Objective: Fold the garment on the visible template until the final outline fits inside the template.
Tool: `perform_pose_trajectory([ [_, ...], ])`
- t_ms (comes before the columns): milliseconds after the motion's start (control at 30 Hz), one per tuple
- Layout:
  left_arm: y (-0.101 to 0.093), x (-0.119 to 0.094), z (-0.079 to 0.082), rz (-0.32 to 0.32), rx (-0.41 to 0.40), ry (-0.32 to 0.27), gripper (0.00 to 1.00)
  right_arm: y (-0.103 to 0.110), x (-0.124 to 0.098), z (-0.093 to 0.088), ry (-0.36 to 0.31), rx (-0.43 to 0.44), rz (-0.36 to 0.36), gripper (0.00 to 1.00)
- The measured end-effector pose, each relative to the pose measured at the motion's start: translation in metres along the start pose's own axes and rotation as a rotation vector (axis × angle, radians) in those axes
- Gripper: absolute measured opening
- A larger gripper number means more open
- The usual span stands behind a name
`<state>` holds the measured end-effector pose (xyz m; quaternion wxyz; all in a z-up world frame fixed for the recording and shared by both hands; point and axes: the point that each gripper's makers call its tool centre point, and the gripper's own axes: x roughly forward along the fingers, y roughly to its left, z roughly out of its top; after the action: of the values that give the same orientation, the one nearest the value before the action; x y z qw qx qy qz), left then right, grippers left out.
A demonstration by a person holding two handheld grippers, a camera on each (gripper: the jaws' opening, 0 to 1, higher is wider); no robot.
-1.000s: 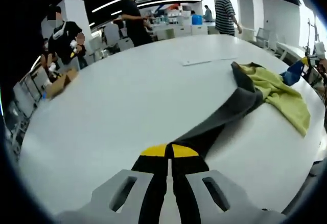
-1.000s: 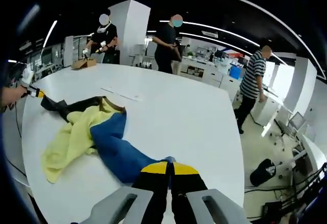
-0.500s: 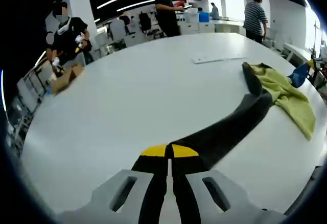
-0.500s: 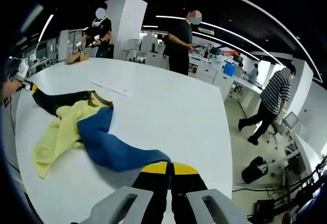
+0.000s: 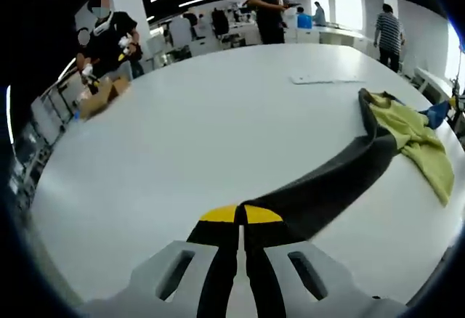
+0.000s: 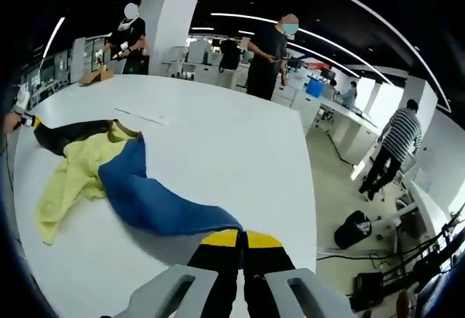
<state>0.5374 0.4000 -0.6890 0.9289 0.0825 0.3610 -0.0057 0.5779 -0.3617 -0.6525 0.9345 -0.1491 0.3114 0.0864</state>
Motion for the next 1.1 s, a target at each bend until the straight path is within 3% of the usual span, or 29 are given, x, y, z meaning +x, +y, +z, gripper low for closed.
perform_pose_trajectory([
  [267, 0.016, 0.002, 0.002, 0.041, -0.048, 0.01, 0.0, -0.015, 0.0, -0.01, 0.028, 0.014, -0.039, 0.0],
  [667, 0.014, 0.003, 0.006, 0.057, -0.057, 0.018, 0.0, -0.036, 0.003, -0.021, 0.067, 0.022, -0.088, 0.0],
  [1100, 0.024, 0.008, 0.006, 0.075, -0.069, 0.037, 0.0, -0.046, 0.009, -0.031, 0.104, 0.023, -0.108, 0.0],
])
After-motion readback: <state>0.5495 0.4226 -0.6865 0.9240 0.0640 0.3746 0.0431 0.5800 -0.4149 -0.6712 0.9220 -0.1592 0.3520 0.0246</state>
